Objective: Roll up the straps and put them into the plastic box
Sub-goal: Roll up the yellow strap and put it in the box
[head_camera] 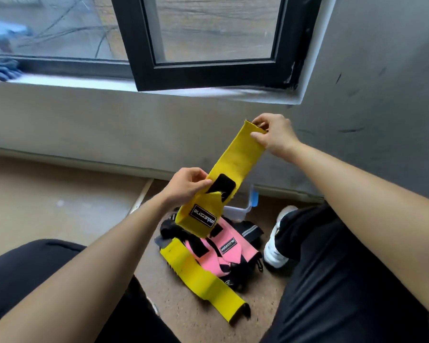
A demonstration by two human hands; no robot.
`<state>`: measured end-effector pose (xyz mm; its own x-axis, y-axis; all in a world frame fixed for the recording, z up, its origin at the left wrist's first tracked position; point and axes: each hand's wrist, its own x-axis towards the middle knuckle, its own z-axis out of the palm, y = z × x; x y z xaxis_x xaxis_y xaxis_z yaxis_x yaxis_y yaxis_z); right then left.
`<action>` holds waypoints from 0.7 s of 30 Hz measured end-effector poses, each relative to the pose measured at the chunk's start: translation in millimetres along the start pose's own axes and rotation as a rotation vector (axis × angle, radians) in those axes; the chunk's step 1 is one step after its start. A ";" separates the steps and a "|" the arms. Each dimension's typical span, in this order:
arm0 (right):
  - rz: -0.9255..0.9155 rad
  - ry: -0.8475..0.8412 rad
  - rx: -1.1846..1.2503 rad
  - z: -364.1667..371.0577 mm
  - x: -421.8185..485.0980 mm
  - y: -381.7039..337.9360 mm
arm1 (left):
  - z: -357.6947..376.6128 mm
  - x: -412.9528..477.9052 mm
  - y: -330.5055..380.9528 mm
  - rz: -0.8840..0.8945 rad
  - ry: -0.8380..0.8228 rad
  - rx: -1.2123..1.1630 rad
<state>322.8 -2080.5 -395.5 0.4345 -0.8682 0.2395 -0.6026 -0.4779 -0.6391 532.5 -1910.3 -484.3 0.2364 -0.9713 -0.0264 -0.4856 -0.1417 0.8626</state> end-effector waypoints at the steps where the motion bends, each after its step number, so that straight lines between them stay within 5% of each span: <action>1: -0.002 -0.023 -0.059 5.3 -4.5 0.3 | -4.4 1.0 4.9 0.006 0.014 0.041; 4: -0.063 -0.047 -0.096 27.8 -20.3 -0.8 | -16.6 6.3 18.3 0.027 0.053 0.128; 11: -0.057 -0.393 0.389 86.8 -53.3 18.1 | -23.5 25.3 3.2 0.048 0.038 0.163; 21: 0.006 -0.488 0.251 140.1 -49.7 56.9 | 20.9 34.7 -64.9 0.018 -0.020 -0.098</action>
<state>360.7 -2045.9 -546.2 0.7272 -0.6800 -0.0933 -0.4541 -0.3746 -0.8084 554.6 -1938.8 -551.7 0.2115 -0.9772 -0.0200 -0.4051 -0.1062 0.9081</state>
